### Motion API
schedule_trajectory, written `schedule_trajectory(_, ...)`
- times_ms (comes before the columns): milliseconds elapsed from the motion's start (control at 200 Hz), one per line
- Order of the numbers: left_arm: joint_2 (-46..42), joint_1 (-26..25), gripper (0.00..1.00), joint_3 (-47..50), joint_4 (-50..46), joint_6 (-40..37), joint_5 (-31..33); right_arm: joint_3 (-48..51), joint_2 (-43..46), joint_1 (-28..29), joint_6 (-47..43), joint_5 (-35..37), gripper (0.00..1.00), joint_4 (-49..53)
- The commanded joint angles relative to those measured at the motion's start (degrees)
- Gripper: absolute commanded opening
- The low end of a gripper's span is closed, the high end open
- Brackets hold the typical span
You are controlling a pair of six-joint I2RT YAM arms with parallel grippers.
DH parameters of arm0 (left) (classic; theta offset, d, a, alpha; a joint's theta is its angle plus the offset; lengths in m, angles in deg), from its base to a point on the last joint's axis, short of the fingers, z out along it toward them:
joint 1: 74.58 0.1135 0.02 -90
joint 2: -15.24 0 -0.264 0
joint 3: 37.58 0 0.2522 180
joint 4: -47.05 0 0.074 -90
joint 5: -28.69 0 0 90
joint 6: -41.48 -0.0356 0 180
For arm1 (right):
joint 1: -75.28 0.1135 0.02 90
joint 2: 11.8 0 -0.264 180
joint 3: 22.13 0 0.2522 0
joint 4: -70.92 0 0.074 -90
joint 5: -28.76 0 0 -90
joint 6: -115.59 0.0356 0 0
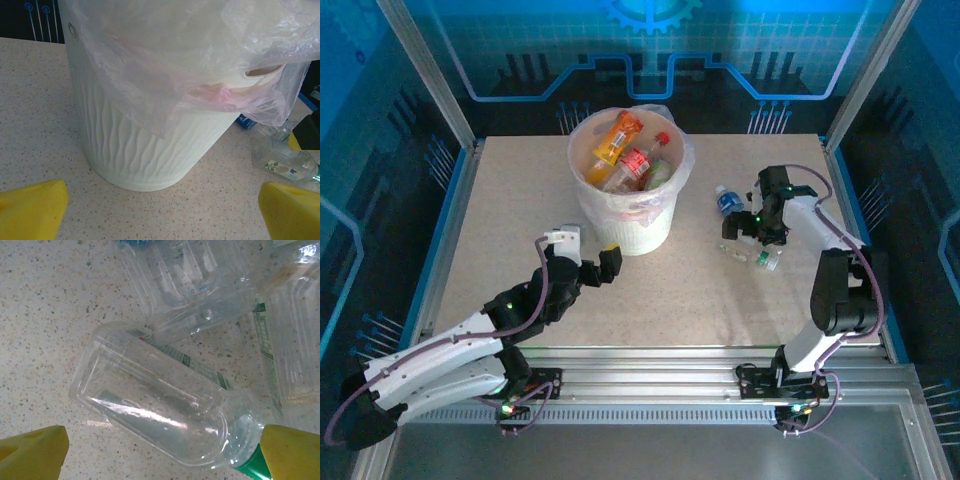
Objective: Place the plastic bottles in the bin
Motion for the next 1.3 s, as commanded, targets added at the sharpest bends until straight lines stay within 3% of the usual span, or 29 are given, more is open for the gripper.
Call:
schedule_trajectory(0, 0.13, 0.38, 0.99, -0.17, 0.86, 0.32, -0.1, 0.5, -1.49, -0.8, -0.15, -2.4, 1.0, -1.22)
schedule_trajectory(555, 0.7, 0.36, 0.99, -0.16, 1.23, 0.53, 0.22, 4.07, -0.28, 1.63, 4.01, -6.12, 1.0, -0.57)
schedule_trajectory(1031, 1.75, 0.37, 0.99, -0.34, 2.0, 0.4, -0.17, 9.2, 3.95, 10.58, 9.51, -8.26, 1.0, -1.09)
schedule_trajectory(1296, 2.22, 0.38, 0.99, -0.53, 2.41, 0.28, -0.33, 11.35, 4.26, 13.0, 10.99, -0.63, 1.0, 0.42)
